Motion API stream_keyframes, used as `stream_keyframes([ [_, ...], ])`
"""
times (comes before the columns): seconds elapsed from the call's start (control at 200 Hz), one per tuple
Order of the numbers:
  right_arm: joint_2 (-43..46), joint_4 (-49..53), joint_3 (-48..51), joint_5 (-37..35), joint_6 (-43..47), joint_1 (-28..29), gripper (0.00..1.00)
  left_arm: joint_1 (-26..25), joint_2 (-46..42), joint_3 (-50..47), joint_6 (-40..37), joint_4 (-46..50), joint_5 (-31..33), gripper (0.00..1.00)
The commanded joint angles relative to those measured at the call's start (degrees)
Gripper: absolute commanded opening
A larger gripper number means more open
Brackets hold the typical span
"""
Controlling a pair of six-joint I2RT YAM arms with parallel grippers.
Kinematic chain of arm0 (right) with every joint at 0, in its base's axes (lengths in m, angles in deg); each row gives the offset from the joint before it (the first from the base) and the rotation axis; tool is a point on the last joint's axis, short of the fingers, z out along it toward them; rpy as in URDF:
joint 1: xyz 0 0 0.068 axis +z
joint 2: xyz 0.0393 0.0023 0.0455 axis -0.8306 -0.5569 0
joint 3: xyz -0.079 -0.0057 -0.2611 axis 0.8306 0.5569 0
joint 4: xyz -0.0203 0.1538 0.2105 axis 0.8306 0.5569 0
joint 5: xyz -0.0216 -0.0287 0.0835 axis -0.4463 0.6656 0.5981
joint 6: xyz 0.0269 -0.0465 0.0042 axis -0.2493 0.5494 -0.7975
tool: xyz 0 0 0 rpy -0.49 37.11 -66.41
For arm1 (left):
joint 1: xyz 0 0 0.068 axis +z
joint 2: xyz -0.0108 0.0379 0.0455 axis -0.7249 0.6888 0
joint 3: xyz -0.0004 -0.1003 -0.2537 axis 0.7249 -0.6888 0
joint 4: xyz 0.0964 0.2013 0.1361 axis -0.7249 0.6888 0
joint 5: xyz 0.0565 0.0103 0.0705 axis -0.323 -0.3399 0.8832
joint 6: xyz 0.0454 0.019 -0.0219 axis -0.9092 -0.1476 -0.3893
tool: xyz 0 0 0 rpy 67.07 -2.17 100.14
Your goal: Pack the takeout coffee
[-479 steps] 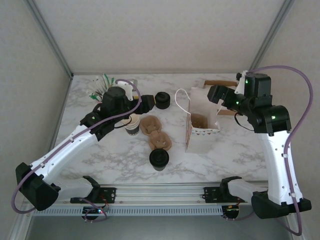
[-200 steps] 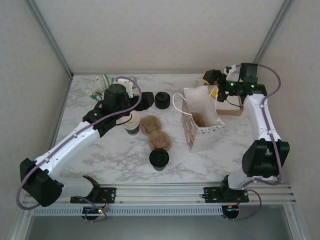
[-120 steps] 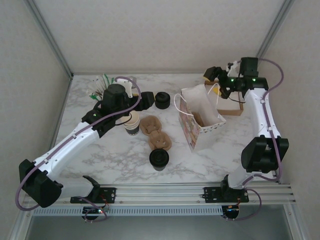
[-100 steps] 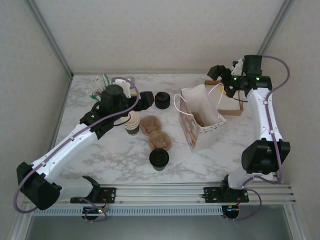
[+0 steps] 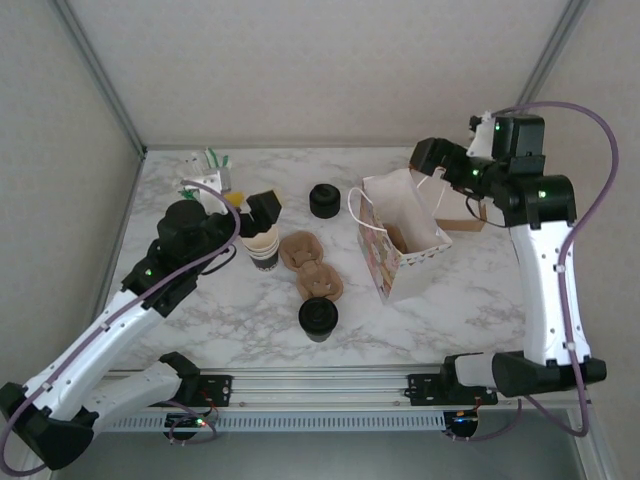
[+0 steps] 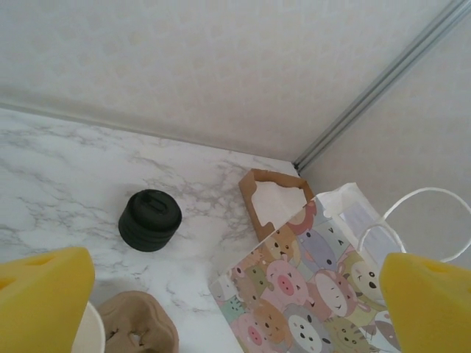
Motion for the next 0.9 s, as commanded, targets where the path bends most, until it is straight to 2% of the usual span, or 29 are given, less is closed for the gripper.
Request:
stream_keyframes([
  [0.0, 1.63, 3.14, -2.38, 0.45, 3.85, 6.70, 0.99, 0.70, -2.51, -2.19, 0.97, 0.25, 3.07, 1.00],
  [0.16, 2.27, 4.99, -1.05, -1.92, 6.90, 19.91, 0.99, 1.91, -2.94, -4.49, 3.47, 3.69, 1.72, 1.00],
  [0.35, 0.93, 7.61, 5.12, -8.87, 9.85, 36.40, 0.99, 6.36, -4.42, -9.36, 7.36, 4.95, -5.01, 1.00],
  [0.536, -2.16, 8.58, 11.45, -15.28, 10.55, 48.38, 0.99, 11.10, -6.21, -12.79, 9.59, 4.81, -9.63, 1.00],
  [0.661, -5.28, 9.55, 13.76, -18.12, 10.99, 53.38, 0.99, 12.70, -6.72, -13.54, 9.91, 4.57, -10.85, 1.00],
  [0.756, -6.90, 8.56, 16.25, -17.10, 11.15, 53.82, 0.98, 13.18, -7.02, -13.71, 9.91, 4.57, -11.18, 1.00],
  [0.896, -9.65, 6.75, 20.26, -18.12, 9.54, 54.18, 0.90, 13.37, -7.18, -14.06, 9.82, 4.61, -11.30, 1.00],
])
